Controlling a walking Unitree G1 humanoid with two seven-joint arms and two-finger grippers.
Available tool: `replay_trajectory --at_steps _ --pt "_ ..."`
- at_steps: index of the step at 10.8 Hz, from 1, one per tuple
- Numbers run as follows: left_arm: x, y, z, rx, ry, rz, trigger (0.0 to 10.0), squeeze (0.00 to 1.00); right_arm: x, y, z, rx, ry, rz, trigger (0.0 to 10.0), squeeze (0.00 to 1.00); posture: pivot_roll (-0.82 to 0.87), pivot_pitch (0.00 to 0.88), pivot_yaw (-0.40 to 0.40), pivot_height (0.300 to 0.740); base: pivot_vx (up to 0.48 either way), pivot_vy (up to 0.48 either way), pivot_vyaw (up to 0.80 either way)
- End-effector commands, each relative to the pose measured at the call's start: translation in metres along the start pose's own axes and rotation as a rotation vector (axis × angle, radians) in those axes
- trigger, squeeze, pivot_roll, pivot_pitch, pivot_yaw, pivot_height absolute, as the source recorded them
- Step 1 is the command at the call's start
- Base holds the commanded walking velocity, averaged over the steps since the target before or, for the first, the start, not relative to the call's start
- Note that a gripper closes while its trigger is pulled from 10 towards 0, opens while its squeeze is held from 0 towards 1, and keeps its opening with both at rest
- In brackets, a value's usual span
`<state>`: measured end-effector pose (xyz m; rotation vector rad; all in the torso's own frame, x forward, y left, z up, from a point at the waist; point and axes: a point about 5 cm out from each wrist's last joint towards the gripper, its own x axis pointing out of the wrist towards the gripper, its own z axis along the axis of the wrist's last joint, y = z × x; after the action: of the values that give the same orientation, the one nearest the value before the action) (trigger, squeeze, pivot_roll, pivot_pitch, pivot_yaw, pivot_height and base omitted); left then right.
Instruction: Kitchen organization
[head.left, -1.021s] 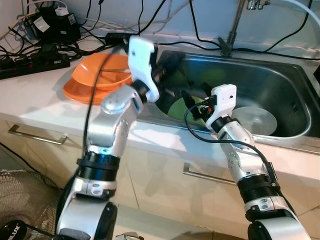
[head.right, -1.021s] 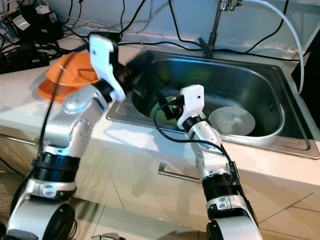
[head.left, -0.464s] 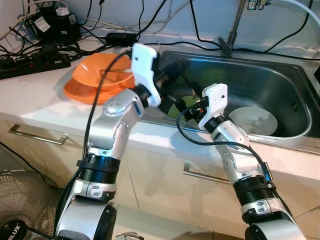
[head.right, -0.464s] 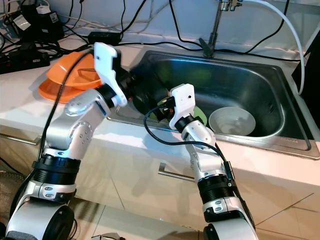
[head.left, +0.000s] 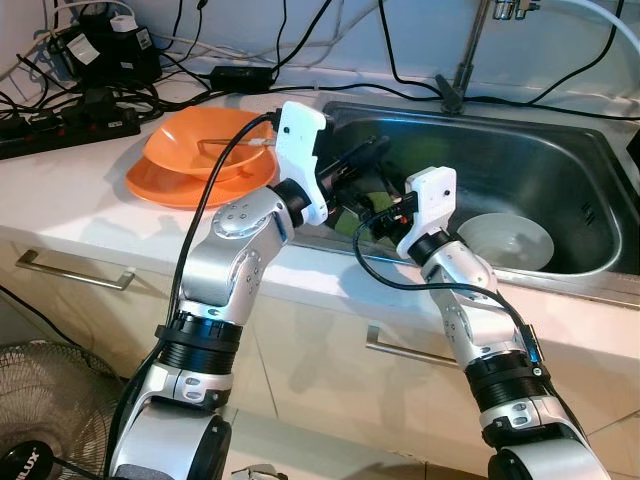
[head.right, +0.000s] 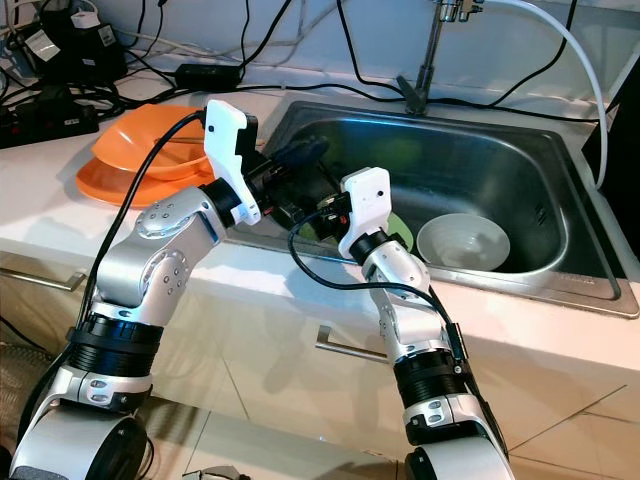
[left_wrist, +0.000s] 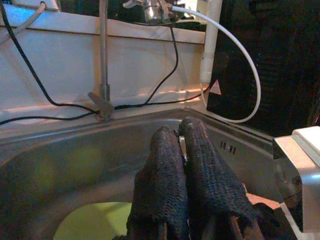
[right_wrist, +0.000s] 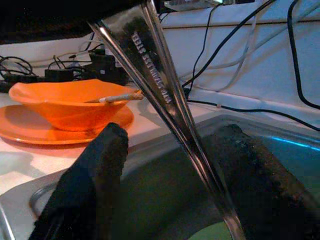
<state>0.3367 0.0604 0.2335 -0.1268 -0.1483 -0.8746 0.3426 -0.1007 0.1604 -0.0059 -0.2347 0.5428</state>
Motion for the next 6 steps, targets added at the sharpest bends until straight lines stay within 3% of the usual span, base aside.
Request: replay_trajectory --at_steps 1,6 --pt "0.0000 -0.0003 0.0043 0.008 -0.008 -0.007 10.0 0.00 -0.0010 -0.0004 -0.0014 0.004 0.002 -0.011 0.0 0.00 0.08 0.000 0.028 0.740 0.000 0.000 0.00" --pt "-0.0006 0.0048 0.0082 0.020 -0.016 0.017 10.0 0.00 -0.0011 -0.0020 -0.0022 0.005 0.005 -0.014 0.0 0.00 0.09 0.000 0.028 0.740 0.000 0.000 0.00"
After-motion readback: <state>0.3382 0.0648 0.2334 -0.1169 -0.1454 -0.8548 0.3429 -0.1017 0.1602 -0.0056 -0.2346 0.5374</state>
